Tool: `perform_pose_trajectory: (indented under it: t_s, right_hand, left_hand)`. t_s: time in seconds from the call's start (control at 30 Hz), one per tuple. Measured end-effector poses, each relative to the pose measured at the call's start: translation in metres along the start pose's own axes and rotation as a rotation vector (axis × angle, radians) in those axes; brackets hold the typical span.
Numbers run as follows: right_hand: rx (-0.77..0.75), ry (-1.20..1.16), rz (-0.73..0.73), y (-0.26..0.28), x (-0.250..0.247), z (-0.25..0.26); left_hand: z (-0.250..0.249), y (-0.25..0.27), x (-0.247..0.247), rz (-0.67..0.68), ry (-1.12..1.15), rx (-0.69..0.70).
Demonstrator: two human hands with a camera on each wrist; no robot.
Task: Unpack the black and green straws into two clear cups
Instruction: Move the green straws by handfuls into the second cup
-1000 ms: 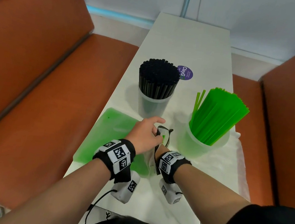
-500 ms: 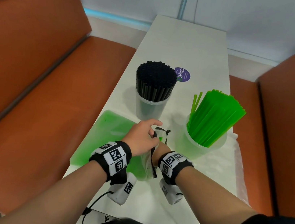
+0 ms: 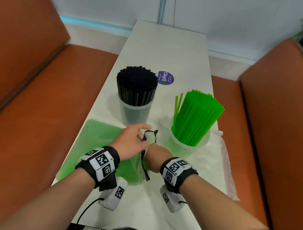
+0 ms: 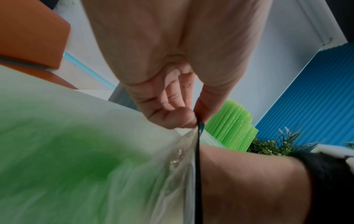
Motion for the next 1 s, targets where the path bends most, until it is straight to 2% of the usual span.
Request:
perform_pose_trajectory:
  t_s: [0.1, 0.23, 0.43, 0.6, 0.8, 0.87, 1.0]
  right_hand:
    - [-0.068, 0.072, -0.044, 0.007, -0.005, -0.006]
    - [-0.066, 0.104, -0.095, 0.026, -0.010, -0.034]
    - [0.026, 0.052, -0.071, 0.075, -0.001, -0.095]
    - [0.146, 0.008, -0.103, 0.110, -0.008, -0.146]
    - [0.215, -0.140, -0.182, 0.135, -0.022, -0.174]
    - [0.198, -0.197, -0.210, 0.137, -0.026, -0.171]
    - [0.116, -0.285, -0.269, 0.126, -0.037, -0.145]
  left_hand:
    - [0.001, 0.000, -0.002, -0.013, -0.024, 0.002]
    - [0.003, -0.001, -0.002, -0.023, -0.037, -0.016]
    - [0.015, -0.007, -0.001, -0.025, -0.158, -0.066]
    - [0.026, -0.011, 0.001, -0.050, -0.173, -0.135]
    - [0.015, -0.013, -0.002, -0.110, -0.141, -0.107]
    - [0.005, -0.013, -0.005, -0.138, -0.046, -0.085]
    - [-0.033, -0.005, -0.003, -0.138, 0.448, -0.100]
Point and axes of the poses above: each hand's wrist, its own y-axis away from the middle knuckle, its own x-axis out of the palm, z = x × y, the point moved 7 cm from there along -y, towards the middle knuckle, and after that the axes turned 6 degrees about -z, right-handed, at the moved point
